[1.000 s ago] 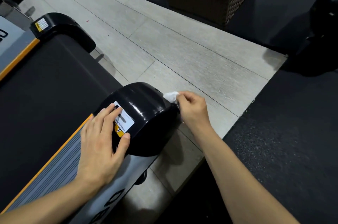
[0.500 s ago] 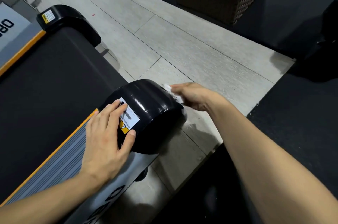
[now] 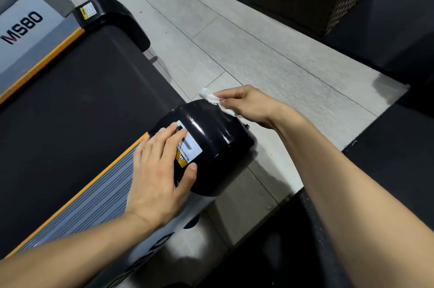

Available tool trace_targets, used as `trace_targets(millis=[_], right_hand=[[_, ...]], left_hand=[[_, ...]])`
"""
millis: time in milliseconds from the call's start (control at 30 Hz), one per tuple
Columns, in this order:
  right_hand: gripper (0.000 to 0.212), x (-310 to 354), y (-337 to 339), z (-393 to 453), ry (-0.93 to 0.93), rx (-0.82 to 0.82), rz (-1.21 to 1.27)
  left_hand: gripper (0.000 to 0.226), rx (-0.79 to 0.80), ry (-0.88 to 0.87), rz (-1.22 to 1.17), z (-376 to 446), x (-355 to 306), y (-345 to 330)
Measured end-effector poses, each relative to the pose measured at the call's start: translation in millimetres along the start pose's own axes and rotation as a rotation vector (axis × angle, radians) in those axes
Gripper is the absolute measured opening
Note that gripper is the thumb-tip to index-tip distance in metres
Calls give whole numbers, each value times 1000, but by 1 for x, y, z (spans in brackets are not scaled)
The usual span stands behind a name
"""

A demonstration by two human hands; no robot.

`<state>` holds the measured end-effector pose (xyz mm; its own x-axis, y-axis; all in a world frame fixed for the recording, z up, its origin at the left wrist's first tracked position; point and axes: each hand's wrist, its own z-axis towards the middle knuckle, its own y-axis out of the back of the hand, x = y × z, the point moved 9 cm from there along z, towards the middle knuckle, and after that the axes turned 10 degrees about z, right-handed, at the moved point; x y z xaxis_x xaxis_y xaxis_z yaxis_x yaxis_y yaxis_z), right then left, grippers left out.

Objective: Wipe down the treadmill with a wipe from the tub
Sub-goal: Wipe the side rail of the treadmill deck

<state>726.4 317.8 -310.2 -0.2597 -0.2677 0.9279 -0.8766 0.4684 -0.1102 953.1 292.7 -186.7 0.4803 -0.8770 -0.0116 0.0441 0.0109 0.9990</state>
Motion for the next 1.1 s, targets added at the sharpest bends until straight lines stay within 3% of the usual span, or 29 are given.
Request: trace_targets(millis=[100,233,367,567,733,867,933,1033,1100], right_hand=[[29,-7,0,0,-10,-6,35],[38,-80,10,6,-323,-16,64],[38,-109,15,-13,-341,-92,167],[40,-105,16,-95,-56,-462,273],[40,-74,-33,-160,226,-843,440],[50,-24,-79,-174,643,-711,73],[53,-42,-67,-165,579,-770,77],[49,-81,-50,-152,228,-912,349],[48,-56,-62,-158,380,-871,314]], left_hand=[[60,-1,-1,6,0,0,0],[59,4,-5,15,0,0,-1],[59,-8,5,16,0,0,0],[60,-21,24,13,-1,-1,1],[61,-26,29,24,0,-2,2],[60,-33,27,22,0,-2,1],[60,-32,28,19,0,-2,1],[59,-39,25,27,0,-1,2],[60,-36,25,28,0,-2,1]])
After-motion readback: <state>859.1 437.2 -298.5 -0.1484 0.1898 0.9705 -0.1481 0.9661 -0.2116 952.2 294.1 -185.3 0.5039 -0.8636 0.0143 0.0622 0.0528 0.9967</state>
